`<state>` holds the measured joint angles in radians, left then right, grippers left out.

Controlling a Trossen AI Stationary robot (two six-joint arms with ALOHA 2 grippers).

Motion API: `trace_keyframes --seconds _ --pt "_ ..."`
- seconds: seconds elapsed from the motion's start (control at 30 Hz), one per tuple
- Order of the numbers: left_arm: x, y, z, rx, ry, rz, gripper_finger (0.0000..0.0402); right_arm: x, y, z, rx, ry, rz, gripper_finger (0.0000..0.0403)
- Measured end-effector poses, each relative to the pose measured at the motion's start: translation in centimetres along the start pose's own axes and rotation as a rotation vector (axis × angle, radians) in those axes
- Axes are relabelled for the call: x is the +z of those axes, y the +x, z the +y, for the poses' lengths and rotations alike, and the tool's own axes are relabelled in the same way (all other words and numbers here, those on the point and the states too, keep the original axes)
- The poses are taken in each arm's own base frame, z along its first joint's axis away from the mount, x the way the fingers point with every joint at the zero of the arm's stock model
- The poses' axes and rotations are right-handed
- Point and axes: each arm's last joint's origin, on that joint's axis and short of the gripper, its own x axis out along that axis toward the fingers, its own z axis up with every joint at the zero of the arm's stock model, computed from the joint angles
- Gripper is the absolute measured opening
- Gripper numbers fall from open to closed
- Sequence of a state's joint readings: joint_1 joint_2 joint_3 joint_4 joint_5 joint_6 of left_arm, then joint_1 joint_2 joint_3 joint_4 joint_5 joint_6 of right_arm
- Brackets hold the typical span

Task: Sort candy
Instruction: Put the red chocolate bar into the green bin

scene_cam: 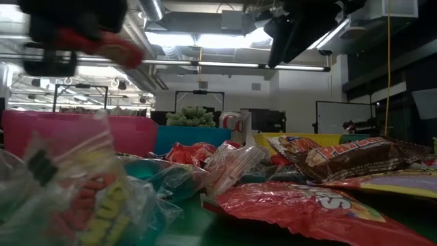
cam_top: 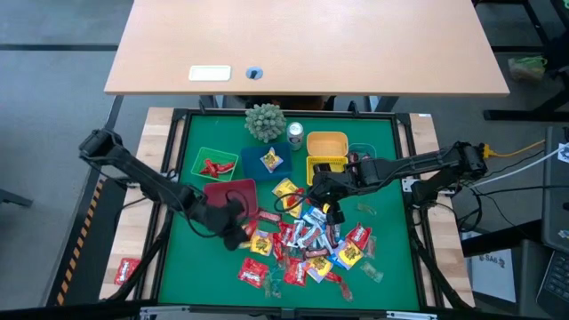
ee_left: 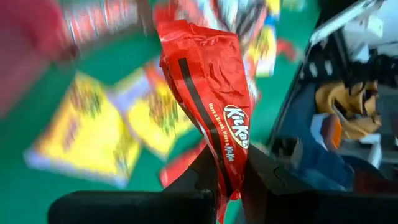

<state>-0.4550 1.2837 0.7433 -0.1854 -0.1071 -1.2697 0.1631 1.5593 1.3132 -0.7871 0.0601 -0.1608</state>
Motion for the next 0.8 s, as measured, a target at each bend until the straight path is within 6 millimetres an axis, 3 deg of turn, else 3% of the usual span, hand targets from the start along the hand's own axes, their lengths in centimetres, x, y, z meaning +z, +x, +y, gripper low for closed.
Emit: trace_keyframes --seconds 0.3,0.57,0.8 --pt "4.6 -3.4 1.7 0.118 0.235 -0.225 0.0028 0.3 0.0 0.0 -0.005 0.002 -0.032 0.0200" --pt "6.4 -7.2 6.1 0.579 0.307 -0.352 0.0028 0.3 0.0 -0.1 -0.005 0.004 -0.033 0.0200" --pt "7.0 -8.2 8.2 0.824 0.329 -0.340 0.0029 0.6 0.0 -0.1 -0.006 0.086 -0.059 0.0200"
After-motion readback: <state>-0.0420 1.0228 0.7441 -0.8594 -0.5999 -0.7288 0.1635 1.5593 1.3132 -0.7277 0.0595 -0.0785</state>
